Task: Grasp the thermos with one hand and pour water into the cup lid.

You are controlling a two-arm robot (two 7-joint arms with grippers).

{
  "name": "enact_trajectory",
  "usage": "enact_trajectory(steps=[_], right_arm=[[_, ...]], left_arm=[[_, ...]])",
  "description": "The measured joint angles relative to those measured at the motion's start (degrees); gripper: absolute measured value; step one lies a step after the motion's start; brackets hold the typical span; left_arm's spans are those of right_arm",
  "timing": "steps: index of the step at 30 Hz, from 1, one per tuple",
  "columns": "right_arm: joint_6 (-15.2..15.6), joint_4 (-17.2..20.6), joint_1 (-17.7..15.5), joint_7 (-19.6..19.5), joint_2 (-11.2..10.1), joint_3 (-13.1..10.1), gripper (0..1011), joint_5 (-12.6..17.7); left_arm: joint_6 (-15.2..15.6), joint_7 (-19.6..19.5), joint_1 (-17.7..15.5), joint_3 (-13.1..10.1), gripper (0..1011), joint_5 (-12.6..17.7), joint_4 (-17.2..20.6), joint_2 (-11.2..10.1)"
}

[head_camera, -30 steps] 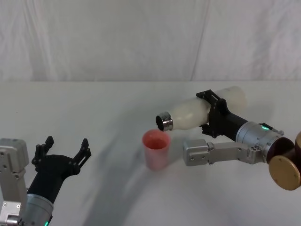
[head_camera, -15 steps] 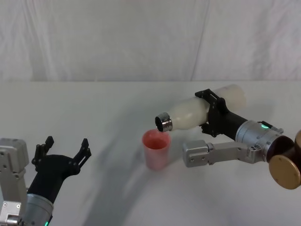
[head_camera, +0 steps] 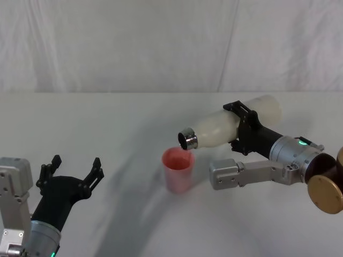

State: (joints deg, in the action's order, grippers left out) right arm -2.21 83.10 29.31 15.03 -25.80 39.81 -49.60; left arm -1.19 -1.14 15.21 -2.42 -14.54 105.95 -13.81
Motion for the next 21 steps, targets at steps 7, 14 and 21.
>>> enact_trajectory(steps=[7,14,21], right_arm=[[-0.04,-0.18,0.29,0.0,-0.02,0.14,951,-0.14],[-0.02,-0.29,0.56,0.0,-0.04,0.3,951,-0.46],[-0.04,-0.3,0.71,0.0,-0.17,0.32,951,-0.54]], left_arm=[[0.0,0.0,0.0,0.0,1001,0.0,0.0,0.0],[0.0,0.0,0.0,0.0,1001,0.0,0.0,0.0],[0.0,0.0,0.0,0.0,1001,0.0,0.0,0.0]])
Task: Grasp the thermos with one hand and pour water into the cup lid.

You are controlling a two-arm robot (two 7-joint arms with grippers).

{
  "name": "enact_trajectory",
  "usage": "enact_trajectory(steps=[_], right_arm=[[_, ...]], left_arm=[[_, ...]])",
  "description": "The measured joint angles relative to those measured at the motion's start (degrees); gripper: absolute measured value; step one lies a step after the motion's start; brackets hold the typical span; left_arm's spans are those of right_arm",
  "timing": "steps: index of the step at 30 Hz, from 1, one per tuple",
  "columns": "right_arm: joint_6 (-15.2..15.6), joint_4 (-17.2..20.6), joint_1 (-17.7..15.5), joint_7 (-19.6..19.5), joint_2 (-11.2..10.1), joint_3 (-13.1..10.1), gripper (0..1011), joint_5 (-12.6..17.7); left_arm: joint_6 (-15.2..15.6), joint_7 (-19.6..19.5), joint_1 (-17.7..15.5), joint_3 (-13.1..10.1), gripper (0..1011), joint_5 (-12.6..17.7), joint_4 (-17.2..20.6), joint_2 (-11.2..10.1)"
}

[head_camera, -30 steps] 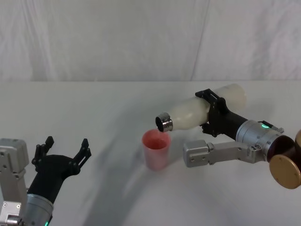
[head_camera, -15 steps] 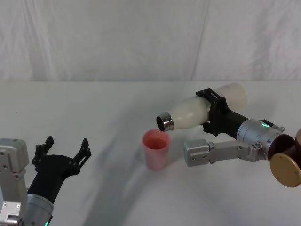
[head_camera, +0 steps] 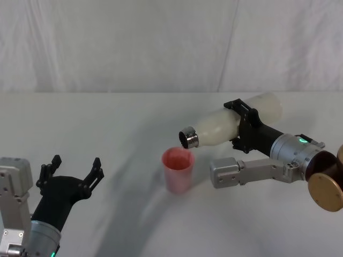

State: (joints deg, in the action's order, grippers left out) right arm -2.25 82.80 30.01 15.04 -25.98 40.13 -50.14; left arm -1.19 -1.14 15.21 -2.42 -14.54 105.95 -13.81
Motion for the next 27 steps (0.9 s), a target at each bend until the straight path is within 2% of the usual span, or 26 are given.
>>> enact_trajectory(steps=[27], right_arm=[[-0.16,0.19,0.42,0.07,-0.07,-0.06,951,0.27]], left_arm=[[0.0,0.0,0.0,0.0,1001,0.0,0.0,0.0]])
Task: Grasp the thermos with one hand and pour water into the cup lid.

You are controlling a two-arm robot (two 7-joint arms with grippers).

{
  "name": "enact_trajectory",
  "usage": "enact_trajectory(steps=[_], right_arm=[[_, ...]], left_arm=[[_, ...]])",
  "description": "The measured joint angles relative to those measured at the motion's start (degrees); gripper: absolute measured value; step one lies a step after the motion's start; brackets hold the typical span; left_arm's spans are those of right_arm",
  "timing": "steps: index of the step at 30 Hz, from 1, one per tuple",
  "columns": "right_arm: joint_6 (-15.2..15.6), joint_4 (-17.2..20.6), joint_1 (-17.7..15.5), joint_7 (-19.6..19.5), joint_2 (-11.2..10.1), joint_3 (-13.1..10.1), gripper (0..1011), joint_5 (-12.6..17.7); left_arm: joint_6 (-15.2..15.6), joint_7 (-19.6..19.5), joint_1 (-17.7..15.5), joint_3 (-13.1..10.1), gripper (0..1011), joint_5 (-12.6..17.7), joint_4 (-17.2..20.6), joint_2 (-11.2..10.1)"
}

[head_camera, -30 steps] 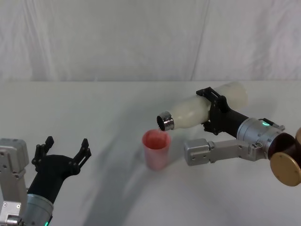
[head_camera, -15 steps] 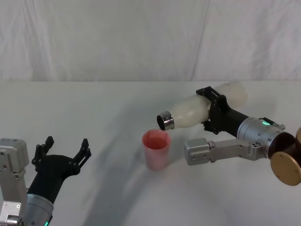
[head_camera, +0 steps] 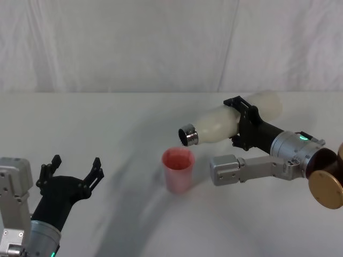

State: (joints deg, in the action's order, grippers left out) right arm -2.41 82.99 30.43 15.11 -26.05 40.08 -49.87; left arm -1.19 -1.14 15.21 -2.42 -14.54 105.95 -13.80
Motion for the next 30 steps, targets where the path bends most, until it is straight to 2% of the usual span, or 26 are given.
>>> enact_trajectory(steps=[30], right_arm=[[-0.27,0.1,0.86,0.29,-0.12,0.35,951,-0.09]], left_arm=[[0.0,0.0,0.0,0.0,1001,0.0,0.0,0.0]])
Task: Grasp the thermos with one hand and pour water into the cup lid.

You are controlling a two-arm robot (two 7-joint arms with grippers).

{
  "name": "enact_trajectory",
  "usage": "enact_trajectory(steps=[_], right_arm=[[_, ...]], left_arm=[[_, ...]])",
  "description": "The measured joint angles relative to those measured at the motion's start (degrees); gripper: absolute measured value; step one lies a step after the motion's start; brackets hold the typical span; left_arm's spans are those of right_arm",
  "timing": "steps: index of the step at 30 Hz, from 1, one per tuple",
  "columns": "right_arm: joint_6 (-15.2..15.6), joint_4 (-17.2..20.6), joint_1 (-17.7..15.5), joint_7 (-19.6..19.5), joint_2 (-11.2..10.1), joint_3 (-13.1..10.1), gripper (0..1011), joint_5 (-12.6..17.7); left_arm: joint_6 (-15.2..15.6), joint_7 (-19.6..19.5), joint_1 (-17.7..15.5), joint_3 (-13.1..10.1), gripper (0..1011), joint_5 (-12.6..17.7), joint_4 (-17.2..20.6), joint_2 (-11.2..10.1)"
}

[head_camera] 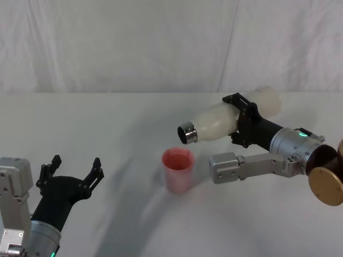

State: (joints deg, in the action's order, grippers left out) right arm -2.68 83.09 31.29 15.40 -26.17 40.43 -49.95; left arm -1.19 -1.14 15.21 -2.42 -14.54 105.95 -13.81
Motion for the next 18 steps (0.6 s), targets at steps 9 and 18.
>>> enact_trajectory(steps=[9,18], right_arm=[[-0.19,0.09,0.22,-0.13,-0.01,0.28,951,-0.4],[-0.19,0.14,0.34,-0.26,0.01,0.47,951,-0.69]], left_arm=[[0.0,0.0,0.0,0.0,1001,0.0,0.0,0.0],[0.0,0.0,0.0,0.0,1001,0.0,0.0,0.0]])
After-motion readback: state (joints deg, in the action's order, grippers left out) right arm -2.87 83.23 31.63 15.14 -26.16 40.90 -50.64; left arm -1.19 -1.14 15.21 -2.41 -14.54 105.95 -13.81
